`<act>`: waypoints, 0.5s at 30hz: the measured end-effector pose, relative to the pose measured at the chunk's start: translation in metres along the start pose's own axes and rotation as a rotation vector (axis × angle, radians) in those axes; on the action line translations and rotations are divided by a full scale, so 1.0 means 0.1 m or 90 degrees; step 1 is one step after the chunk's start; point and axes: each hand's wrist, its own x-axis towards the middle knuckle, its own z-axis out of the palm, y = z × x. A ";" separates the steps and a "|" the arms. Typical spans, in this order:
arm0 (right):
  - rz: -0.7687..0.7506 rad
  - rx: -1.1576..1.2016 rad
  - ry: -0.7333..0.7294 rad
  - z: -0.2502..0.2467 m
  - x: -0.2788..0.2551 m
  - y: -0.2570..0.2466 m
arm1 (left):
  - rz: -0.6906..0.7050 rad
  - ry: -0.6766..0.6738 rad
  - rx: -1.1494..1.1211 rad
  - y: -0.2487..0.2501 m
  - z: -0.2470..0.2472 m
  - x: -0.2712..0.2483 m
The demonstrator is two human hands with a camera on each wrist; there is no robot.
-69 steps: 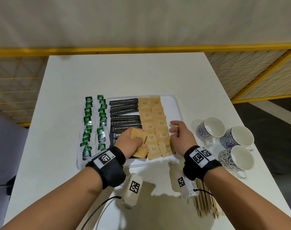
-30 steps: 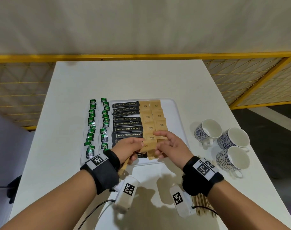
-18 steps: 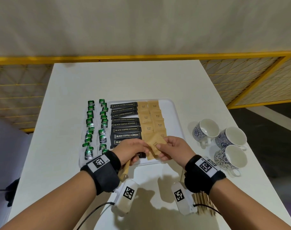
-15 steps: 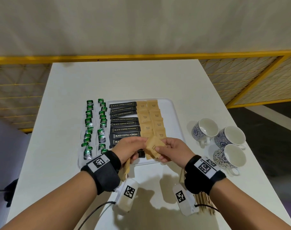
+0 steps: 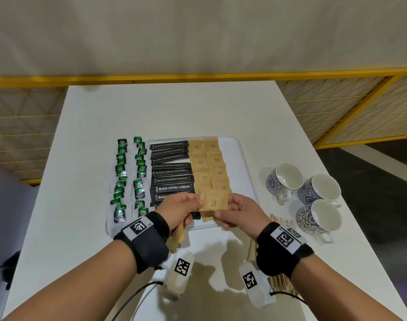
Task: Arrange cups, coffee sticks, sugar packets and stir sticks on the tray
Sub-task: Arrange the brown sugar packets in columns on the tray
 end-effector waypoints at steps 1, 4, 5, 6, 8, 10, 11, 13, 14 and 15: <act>-0.008 -0.012 0.012 0.01 0.00 0.00 | 0.002 0.003 0.001 0.00 -0.01 0.00; -0.073 -0.184 0.101 0.04 0.00 -0.01 | 0.004 0.008 0.017 0.00 -0.02 0.01; -0.110 -0.263 0.120 0.05 -0.02 -0.03 | 0.004 0.011 0.018 0.00 -0.03 0.02; -0.149 -0.354 0.120 0.07 -0.03 -0.05 | 0.004 0.017 0.015 0.00 -0.03 0.03; -0.222 -0.576 0.094 0.09 -0.05 -0.08 | 0.002 0.021 0.010 -0.01 -0.01 0.05; -0.252 -0.724 0.072 0.11 -0.06 -0.12 | -0.003 0.008 0.017 -0.01 0.02 0.05; -0.246 -0.744 0.065 0.10 -0.05 -0.12 | -0.006 0.000 0.017 -0.01 0.03 0.05; -0.231 -0.687 0.053 0.08 -0.05 -0.12 | -0.005 -0.003 0.002 0.01 0.04 0.04; -0.228 -0.623 0.073 0.06 -0.05 -0.11 | -0.003 0.000 -0.004 0.02 0.04 0.05; -0.226 -0.554 0.117 0.01 -0.04 -0.11 | -0.001 0.008 -0.003 0.03 0.04 0.05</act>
